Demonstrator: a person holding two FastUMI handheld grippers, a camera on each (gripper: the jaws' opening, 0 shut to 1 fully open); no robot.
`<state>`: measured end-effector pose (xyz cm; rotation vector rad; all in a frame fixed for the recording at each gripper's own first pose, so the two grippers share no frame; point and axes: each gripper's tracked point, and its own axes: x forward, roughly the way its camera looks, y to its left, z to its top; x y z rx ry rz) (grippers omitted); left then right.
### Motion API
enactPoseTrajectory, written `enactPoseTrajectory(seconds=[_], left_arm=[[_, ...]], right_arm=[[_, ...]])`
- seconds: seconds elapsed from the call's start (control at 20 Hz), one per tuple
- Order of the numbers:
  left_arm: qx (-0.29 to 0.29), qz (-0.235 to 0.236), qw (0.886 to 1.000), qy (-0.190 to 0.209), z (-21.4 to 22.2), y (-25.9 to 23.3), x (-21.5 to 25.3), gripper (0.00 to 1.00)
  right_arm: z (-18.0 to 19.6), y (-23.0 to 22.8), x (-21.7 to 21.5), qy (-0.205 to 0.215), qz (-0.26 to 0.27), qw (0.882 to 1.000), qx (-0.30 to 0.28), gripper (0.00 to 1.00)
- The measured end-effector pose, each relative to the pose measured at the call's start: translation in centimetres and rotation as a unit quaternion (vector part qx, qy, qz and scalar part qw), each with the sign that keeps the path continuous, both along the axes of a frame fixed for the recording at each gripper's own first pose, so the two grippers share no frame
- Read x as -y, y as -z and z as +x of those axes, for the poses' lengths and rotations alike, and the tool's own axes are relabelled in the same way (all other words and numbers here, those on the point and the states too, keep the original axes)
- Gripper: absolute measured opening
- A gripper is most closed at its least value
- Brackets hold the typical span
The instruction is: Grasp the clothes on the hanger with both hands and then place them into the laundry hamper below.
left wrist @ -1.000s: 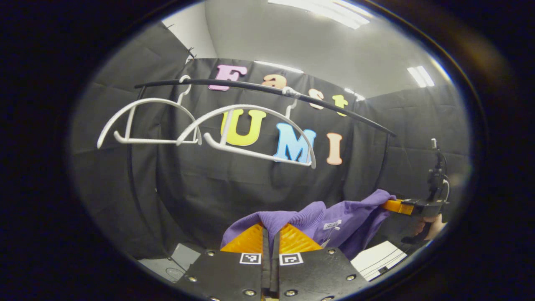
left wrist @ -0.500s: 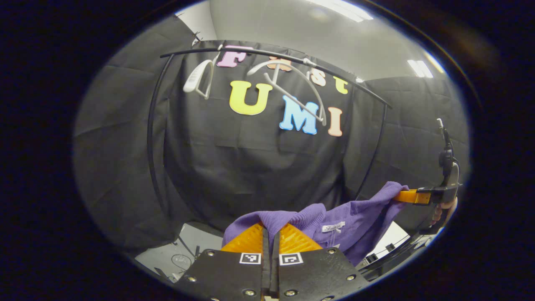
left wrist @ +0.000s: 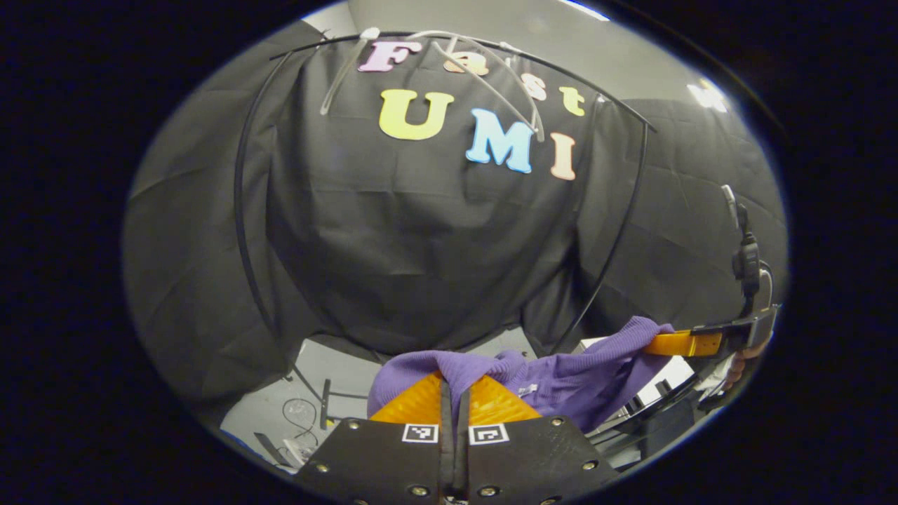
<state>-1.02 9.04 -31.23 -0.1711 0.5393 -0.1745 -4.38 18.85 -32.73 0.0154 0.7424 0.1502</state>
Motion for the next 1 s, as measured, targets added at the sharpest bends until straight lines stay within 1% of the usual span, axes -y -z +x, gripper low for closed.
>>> enactPoseTrajectory(seconds=[0.1,0.25,0.3,0.35,0.4,0.45,0.6,0.8,1.0], left_arm=[[-0.015,-0.006,1.0,0.009,1.5,2.3,0.7,0.01],[-0.04,-0.002,0.999,0.018,2.0,6.2,1.2,0.01],[-0.048,0.005,0.999,0.026,1.7,7.5,1.7,0.01],[-0.057,0.017,0.998,0.031,1.8,8.9,2.0,0.05],[-0.063,0.028,0.997,0.035,1.8,10.3,2.6,0.01],[-0.069,0.035,0.996,0.04,1.8,11.1,3.0,0.01],[-0.082,0.03,0.995,0.048,1.9,12.0,3.9,0.01],[-0.089,0.031,0.994,0.054,1.8,12.5,4.1,0.01],[-0.094,0.028,0.994,0.052,1.4,12.0,4.2,0.01]], right_arm=[[1.1,1.6,0.0,0.005,-0.004,1.0,-0.011,0.01],[0.7,3.9,0.3,0.023,-0.004,0.999,-0.023,0.01],[0.4,4.8,0.4,0.027,-0.005,0.999,-0.03,0.01],[-0.2,5.8,0.4,0.032,-0.006,0.999,-0.038,0.01],[-0.7,6.6,0.5,0.036,-0.005,0.998,-0.047,0.01],[-1.0,7.2,0.5,0.038,-0.005,0.998,-0.054,0.01],[-2.0,8.4,0.6,0.037,-0.012,0.997,-0.072,0.02],[-2.4,8.4,0.5,0.037,-0.011,0.996,-0.082,0.02],[-2.8,8.6,0.7,0.032,-0.014,0.996,-0.087,0.02]])
